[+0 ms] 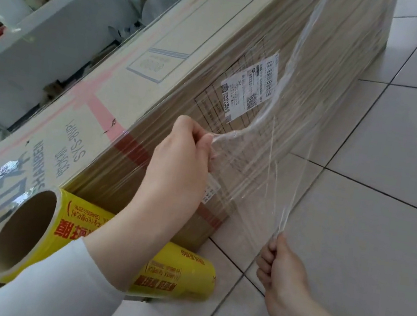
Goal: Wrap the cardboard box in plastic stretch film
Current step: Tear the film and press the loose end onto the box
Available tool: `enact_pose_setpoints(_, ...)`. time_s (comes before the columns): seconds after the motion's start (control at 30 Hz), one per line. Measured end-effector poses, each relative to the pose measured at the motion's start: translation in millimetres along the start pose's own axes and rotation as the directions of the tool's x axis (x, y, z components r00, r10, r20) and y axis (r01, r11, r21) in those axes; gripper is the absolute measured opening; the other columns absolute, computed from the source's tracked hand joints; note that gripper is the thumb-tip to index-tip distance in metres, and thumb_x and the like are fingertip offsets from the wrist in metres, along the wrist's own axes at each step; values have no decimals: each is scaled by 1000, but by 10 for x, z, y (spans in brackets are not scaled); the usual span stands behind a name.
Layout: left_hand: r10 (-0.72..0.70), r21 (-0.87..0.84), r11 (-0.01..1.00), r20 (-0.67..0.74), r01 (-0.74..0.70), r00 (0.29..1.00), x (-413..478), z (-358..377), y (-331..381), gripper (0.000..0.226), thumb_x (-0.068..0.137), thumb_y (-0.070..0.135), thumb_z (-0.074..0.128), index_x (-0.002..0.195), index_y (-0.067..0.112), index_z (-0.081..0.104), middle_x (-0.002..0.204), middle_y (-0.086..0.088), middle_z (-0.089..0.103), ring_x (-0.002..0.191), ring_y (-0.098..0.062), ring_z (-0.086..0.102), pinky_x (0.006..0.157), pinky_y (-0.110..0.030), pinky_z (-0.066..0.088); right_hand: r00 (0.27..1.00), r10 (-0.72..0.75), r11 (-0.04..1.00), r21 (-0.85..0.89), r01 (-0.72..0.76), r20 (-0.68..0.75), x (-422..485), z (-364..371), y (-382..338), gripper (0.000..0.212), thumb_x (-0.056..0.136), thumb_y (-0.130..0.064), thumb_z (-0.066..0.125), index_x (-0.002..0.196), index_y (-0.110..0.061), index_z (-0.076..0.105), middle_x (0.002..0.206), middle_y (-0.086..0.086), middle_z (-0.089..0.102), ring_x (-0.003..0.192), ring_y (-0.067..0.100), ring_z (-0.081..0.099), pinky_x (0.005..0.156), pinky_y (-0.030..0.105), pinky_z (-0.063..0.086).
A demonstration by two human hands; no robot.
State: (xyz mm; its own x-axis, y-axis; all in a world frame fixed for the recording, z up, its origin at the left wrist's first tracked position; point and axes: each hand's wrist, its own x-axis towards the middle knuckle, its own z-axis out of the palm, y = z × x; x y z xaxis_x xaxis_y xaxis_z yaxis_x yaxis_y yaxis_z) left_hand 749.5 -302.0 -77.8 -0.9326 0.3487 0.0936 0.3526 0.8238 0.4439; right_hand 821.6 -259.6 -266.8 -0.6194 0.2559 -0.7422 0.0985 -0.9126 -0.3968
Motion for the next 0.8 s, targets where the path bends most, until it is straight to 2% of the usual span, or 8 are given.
enact_pose_setpoints(0.07,-46,-125,991,54,52,998,37,25,-9,10,98,28,38,92,32,45,74,5,59,56,-4,53,46,-18,44,1000,8,1000,0,-8,17,7,12,7,44,104,-34,29,63,-19,30,32,-11,26,23,0,19,26,10,12)
enact_pose_setpoints(0.17,6,-28,1000,140,-2,990,37,33,-28,11,92,44,46,96,34,49,70,5,54,45,-3,48,35,-11,34,1000,6,1000,3,-6,30,20,8,21,45,104,-34,29,62,-19,30,32,-11,24,23,0,18,26,10,11)
enact_pose_setpoints(0.23,44,32,998,135,-49,990,31,26,-38,14,89,44,52,90,30,52,67,5,57,48,-5,51,38,-10,38,1000,3,1000,-2,-3,26,32,-14,29,45,104,-34,29,62,-19,29,33,-12,24,24,-1,18,26,10,11)
enact_pose_setpoints(0.33,41,-4,999,82,-41,996,30,7,-27,14,91,33,55,80,23,54,66,1,66,48,-4,62,55,-30,56,1000,1,1000,5,-1,7,57,-64,34,45,104,-33,29,62,-19,29,32,-11,23,23,0,17,27,8,11)
enact_pose_setpoints(0.4,18,-20,1000,46,-18,999,31,-26,2,17,92,30,53,77,23,54,66,5,70,48,-3,63,56,-35,57,1000,2,1000,-3,-2,-10,84,-107,38,45,104,-33,30,62,-19,29,31,-12,23,22,0,17,27,7,11)
enact_pose_setpoints(0.53,125,188,976,-58,-112,990,65,-162,42,19,91,37,52,75,26,50,71,10,67,54,-8,59,51,-30,47,1000,-8,999,-37,8,-23,154,-153,78,44,104,-33,30,62,-18,30,30,-11,24,22,-1,18,26,7,11)
enact_pose_setpoints(0.73,133,77,989,-67,-128,989,-36,-477,114,24,88,28,58,66,19,50,77,13,70,66,-22,64,69,-47,55,999,-44,996,-72,43,-10,252,-87,232,43,104,-33,28,65,-16,32,29,-9,25,21,0,18,28,5,13)
enact_pose_setpoints(0.8,131,50,991,-68,-128,989,-70,-566,102,24,87,24,58,65,18,53,76,18,70,64,-13,64,71,-42,55,999,-48,993,-107,47,-4,302,-60,284,43,104,-35,27,65,-17,32,29,-8,25,22,0,19,29,6,14)
